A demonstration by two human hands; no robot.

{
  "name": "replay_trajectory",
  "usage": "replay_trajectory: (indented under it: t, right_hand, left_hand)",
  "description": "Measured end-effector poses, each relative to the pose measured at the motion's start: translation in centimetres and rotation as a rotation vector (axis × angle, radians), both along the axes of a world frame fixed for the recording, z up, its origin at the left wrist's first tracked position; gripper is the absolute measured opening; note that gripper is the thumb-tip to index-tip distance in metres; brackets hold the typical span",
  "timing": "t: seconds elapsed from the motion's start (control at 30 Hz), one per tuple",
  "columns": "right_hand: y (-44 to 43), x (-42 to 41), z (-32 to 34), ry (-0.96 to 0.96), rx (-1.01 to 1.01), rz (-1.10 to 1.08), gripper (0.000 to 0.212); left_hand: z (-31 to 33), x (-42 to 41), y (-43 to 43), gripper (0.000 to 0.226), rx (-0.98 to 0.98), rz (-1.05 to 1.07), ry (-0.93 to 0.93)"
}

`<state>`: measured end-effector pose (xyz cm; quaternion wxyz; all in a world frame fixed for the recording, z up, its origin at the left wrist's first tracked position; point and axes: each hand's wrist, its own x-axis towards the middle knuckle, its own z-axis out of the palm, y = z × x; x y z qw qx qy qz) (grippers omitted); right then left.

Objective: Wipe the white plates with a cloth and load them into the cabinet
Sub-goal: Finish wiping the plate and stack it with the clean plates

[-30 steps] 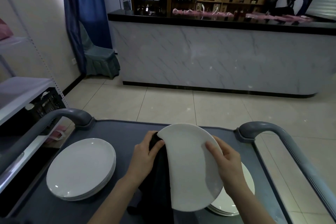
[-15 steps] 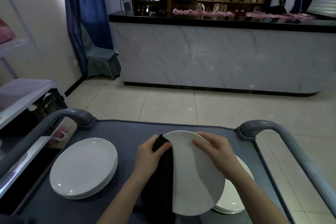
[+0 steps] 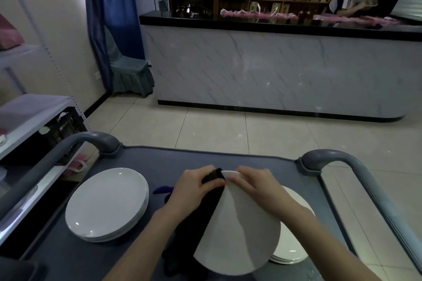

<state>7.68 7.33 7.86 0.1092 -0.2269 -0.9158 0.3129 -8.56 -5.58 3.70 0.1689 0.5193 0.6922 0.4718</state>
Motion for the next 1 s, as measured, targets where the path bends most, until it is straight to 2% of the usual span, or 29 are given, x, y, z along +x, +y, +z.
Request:
replay_trajectory:
  t: [0.1,0.23,0.33,0.47,0.6,0.67,0.73,0.87,0.93,1.0]
  right_hand:
    - [-0.3,0.1,-0.6,0.162,-0.035,-0.079,0.036]
    - [-0.6,0.9,-1.9,0.471,-0.287,-0.418,0.036]
    - [-1.0,0.9,-2.8,0.521,-0.366,-0.564,0.041]
    - [0.4,1.7,-2.7,0.433,-0.250,-0.433,0.052]
    - [0.9,0.8,-1.8,0.260,-0.096,-0.154,0.038]
    - [0.8,0.2,-1.6,0.251,-0.065,-0.115,0.033]
    - [0.8,0.1,-1.4,0.325,-0.090,-0.182,0.030]
    - [-0.5,-0.4,-2.0,0.589,-0.295,-0.516,0.040]
    - [-1.5,-0.6,-3.0,0.632,-0.401,-0.650,0.040]
    - [-1.5,-0.3,-3.9,0.576,-0.447,-0.652,0.036]
  left_hand:
    - [0.0,-0.2,-0.2,0.021,0.049,0.088,-0.053]
    - [-1.0,0.2,-1.3,0.014,0.152,0.359,-0.251]
    - [-2.0,0.9,-1.8,0.007,0.137,0.448,-0.353]
    - [-1.0,-0.3,-1.5,0.019,0.096,0.238,-0.216]
    - [0.8,-0.9,0.2,0.027,-0.039,-0.012,0.033]
    - [1.0,-0.9,0.5,0.029,-0.045,-0.028,0.073]
    - [0.6,-0.8,0.4,0.029,0.035,0.100,-0.008]
    - [-0.9,0.0,0.1,0.022,0.199,0.531,-0.281]
    - [-1.8,0.5,-0.1,0.021,0.170,0.623,-0.362]
    - [-2.5,0.3,-0.5,0.022,0.152,0.598,-0.363]
